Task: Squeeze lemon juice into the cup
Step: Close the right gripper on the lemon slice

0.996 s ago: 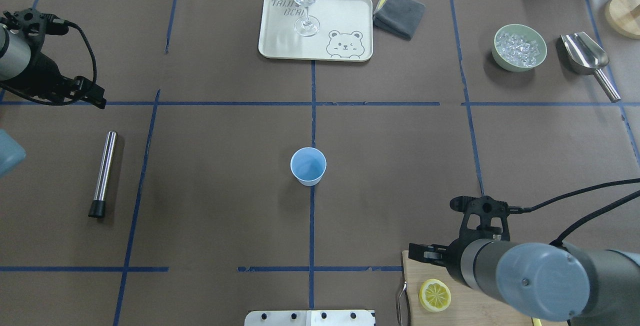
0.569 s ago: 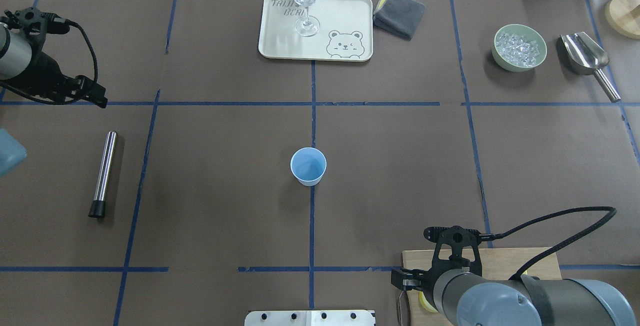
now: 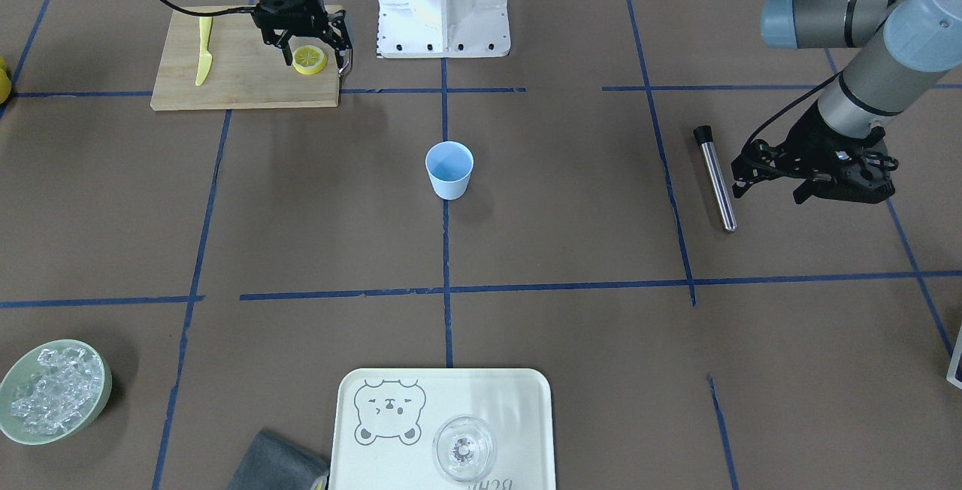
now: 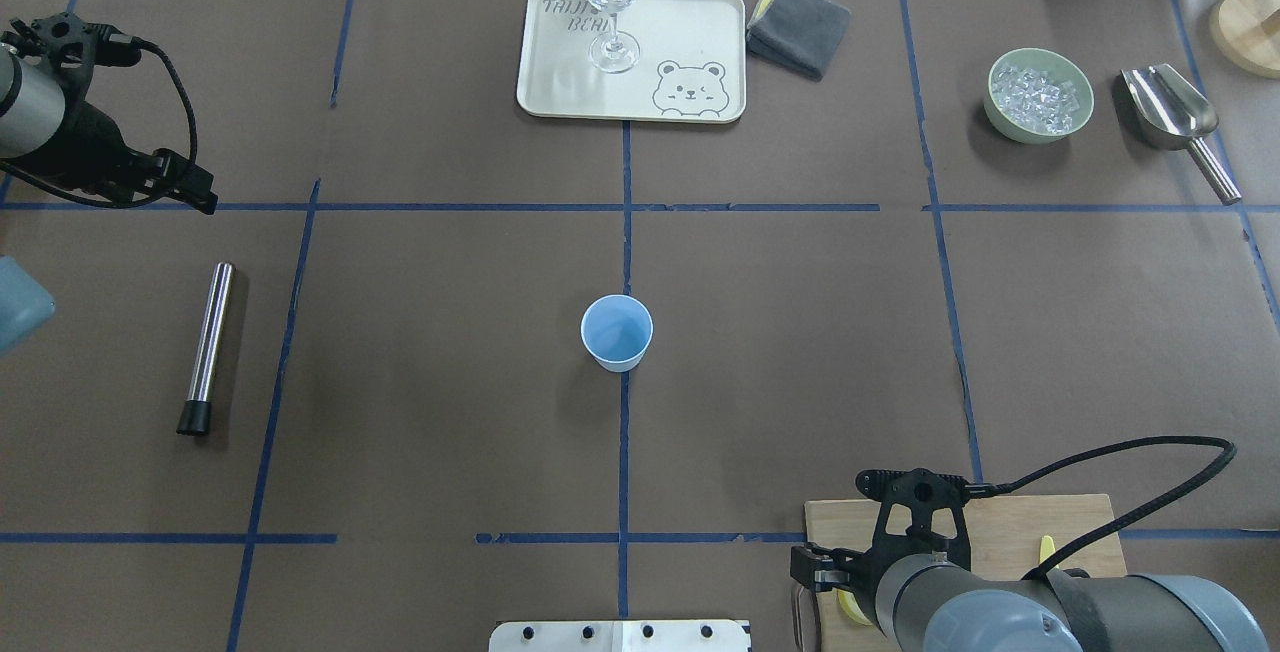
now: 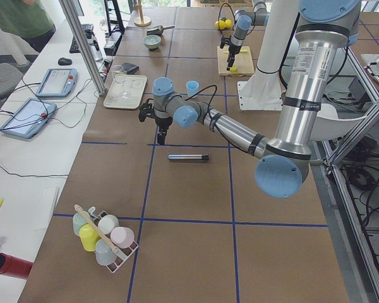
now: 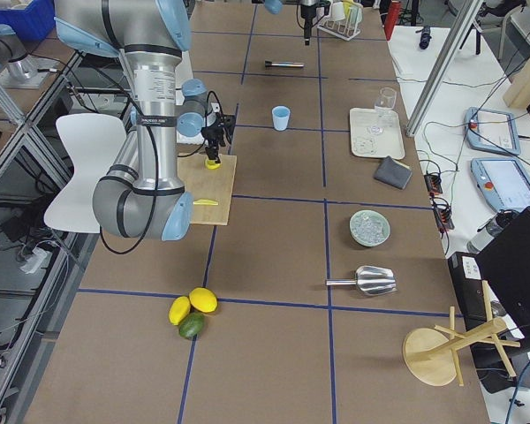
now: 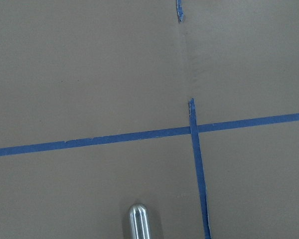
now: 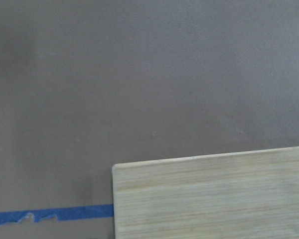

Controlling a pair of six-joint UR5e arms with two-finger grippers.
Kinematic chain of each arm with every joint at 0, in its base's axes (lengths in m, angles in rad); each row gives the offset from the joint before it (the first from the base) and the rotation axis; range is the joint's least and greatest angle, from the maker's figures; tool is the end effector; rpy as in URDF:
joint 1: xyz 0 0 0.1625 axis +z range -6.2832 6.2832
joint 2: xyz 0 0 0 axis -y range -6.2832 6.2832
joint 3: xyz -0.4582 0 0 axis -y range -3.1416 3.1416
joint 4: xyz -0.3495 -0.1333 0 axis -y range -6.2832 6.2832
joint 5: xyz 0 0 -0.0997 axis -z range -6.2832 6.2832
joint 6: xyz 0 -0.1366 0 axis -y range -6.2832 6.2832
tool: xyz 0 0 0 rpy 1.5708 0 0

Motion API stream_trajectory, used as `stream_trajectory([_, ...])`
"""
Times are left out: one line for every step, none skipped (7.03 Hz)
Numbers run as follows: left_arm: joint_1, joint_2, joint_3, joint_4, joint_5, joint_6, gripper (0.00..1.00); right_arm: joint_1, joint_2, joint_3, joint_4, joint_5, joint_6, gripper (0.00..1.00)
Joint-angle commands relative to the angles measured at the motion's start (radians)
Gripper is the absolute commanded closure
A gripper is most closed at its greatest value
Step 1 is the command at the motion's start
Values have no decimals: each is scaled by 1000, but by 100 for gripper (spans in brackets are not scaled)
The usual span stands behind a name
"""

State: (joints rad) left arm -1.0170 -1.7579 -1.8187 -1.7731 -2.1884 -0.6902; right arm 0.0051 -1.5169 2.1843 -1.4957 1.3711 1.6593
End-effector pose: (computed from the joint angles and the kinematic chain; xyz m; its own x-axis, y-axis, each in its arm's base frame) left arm 0.2424 -0.4951 0.4956 0.6641 0.1214 -0.7377 0.0002 0.9867 0.1625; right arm -0.4623 -0.1628 0.4349 0.7216 0.0903 0.6864 -0.2037 0.9753 0.0858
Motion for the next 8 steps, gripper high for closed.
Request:
stream_trajectory([0, 0, -2, 0, -1, 0, 0, -7, -8, -24, 3, -1, 4, 0])
stream_trajectory([0, 0, -2, 0, -1, 0, 0, -14, -6, -32, 5, -1, 13, 0])
stream_trajectory([0, 0, -2, 0, -2, 0, 0, -26, -5, -32, 5, -1, 26, 0])
stream_trajectory([0, -2, -2, 0, -2, 1, 0, -28, -5, -32, 5, -1, 30, 0])
stream_trajectory([0, -2, -4, 0, -4, 1, 0, -31, -3, -31, 5, -1, 30, 0])
stream_trajectory([0, -2, -4, 0, -4, 1, 0, -36, -5, -31, 5, -1, 31, 0])
stream_trajectory([0, -2, -2, 0, -4, 1, 0, -34, -5, -31, 5, -1, 31, 0])
stream_trajectory([0, -2, -5, 0, -4, 1, 0, -34, -3, -29, 5, -1, 30, 1])
